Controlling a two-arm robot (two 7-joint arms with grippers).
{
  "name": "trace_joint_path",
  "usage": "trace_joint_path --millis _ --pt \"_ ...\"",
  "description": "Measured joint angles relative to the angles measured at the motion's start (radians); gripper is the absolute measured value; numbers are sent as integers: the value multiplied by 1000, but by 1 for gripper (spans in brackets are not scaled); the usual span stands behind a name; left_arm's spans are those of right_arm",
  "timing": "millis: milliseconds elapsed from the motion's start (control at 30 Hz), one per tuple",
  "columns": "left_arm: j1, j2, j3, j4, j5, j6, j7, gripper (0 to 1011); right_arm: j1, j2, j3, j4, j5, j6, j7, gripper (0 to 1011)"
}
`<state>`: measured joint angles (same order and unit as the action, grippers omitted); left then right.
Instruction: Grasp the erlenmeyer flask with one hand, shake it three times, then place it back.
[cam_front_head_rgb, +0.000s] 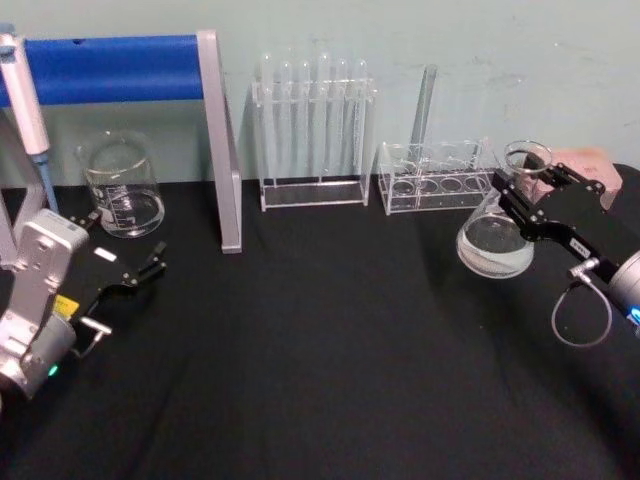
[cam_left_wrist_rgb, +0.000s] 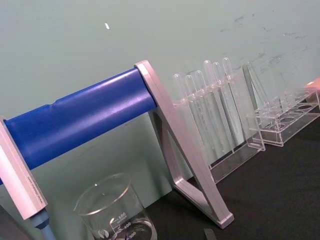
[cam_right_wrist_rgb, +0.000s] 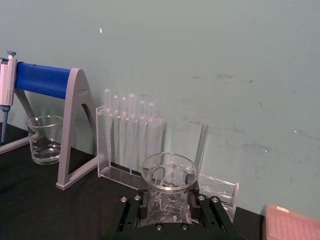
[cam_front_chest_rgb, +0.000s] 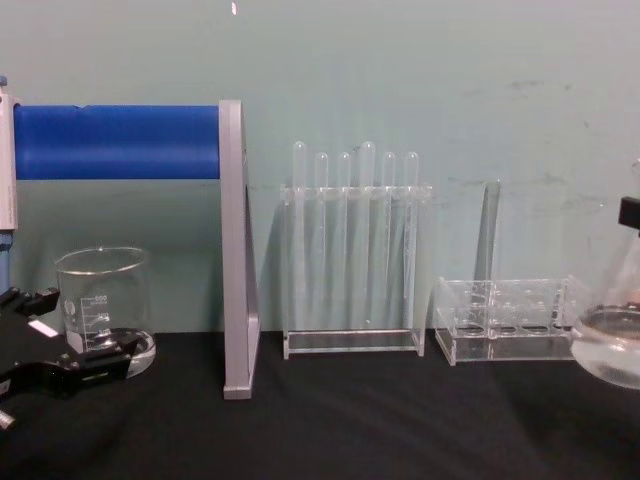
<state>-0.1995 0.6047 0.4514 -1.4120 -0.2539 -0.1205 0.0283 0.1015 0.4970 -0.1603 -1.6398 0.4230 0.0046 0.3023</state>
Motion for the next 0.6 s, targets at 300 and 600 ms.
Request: trace_joint_path --millis 300,600 --pt "0 0 0 0 0 0 0 1001 9 -21 -10 1 -10 6 39 449" --pt "0 0 0 0 0 0 0 1001 51 -31 -102 9 0 10 142 448"
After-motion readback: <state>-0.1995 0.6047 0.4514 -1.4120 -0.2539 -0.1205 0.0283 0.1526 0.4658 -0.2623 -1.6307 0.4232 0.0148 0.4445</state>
